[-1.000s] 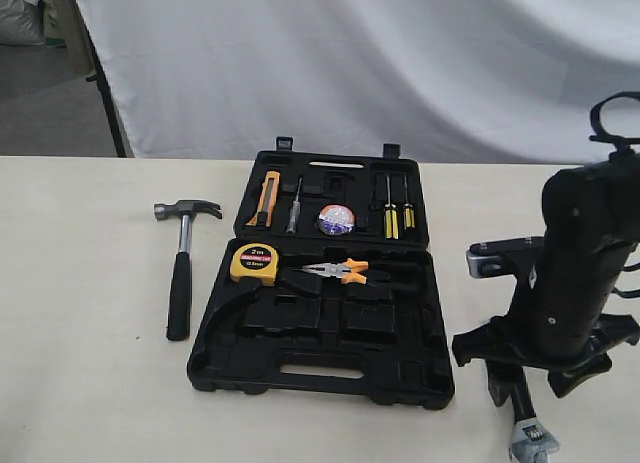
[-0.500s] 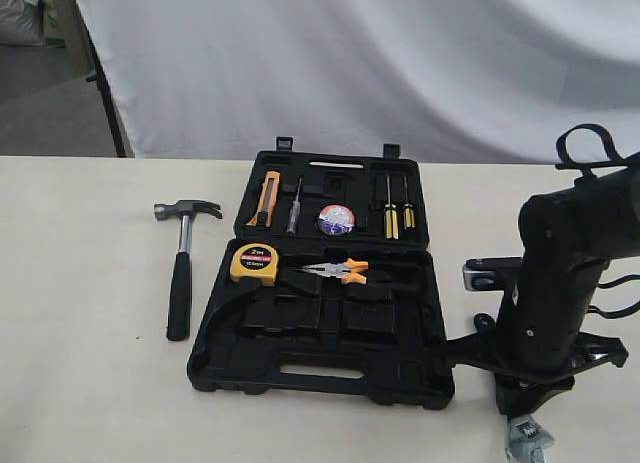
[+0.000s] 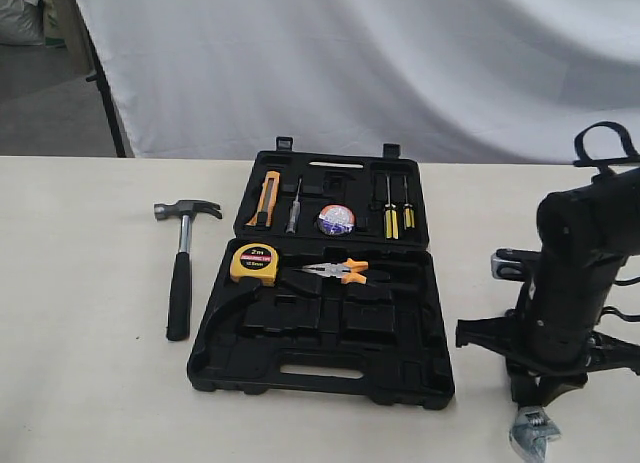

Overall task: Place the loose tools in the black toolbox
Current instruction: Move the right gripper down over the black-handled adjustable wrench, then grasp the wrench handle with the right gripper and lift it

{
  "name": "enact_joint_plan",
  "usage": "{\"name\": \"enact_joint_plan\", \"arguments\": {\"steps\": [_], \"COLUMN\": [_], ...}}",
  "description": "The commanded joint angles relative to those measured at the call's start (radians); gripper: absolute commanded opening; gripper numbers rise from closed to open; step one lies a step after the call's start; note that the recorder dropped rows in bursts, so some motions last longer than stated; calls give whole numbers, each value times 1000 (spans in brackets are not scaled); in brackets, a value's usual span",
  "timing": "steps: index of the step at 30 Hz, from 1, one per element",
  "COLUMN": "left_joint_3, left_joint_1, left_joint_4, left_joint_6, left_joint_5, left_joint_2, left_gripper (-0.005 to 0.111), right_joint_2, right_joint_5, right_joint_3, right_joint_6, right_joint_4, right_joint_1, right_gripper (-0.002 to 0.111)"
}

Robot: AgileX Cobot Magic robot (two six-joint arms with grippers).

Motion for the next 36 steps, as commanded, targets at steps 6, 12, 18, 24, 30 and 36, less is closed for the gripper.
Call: {"name": "enact_joint_plan", "arguments": {"steps": [6,12,18,24,30,36], "left_joint_3": [-3,-3,-3,-3,-3,-3], "left_joint_1": [-4,-4,-4,-4,-4,-4], "left_joint_4": [2,2,2,2,2,2], "left_joint_6": [-5,-5,-5,-5,-5,-5], "left_joint_5": [-9,-9,-9,-9,-9,-9], "left_joint_2": [-3,-3,-3,-3,-3,-3], "left_gripper": [1,1,1,1,1,1], "right_joint_2": [-9,-131,-259,-389,-427,-426], "right_joint_5": [-88,-88,-56,-28,-39,-199], "right_joint_3": [75,75,75,72,71,71], "right_joint_6": [-90,-242,-259,-333,-610,-699], "right_joint_4": [67,232,255,382,682,838], "right_joint_1": [-189,-221,-221,-221,-221,-106], "right_gripper": [0,0,0,0,0,0]}}
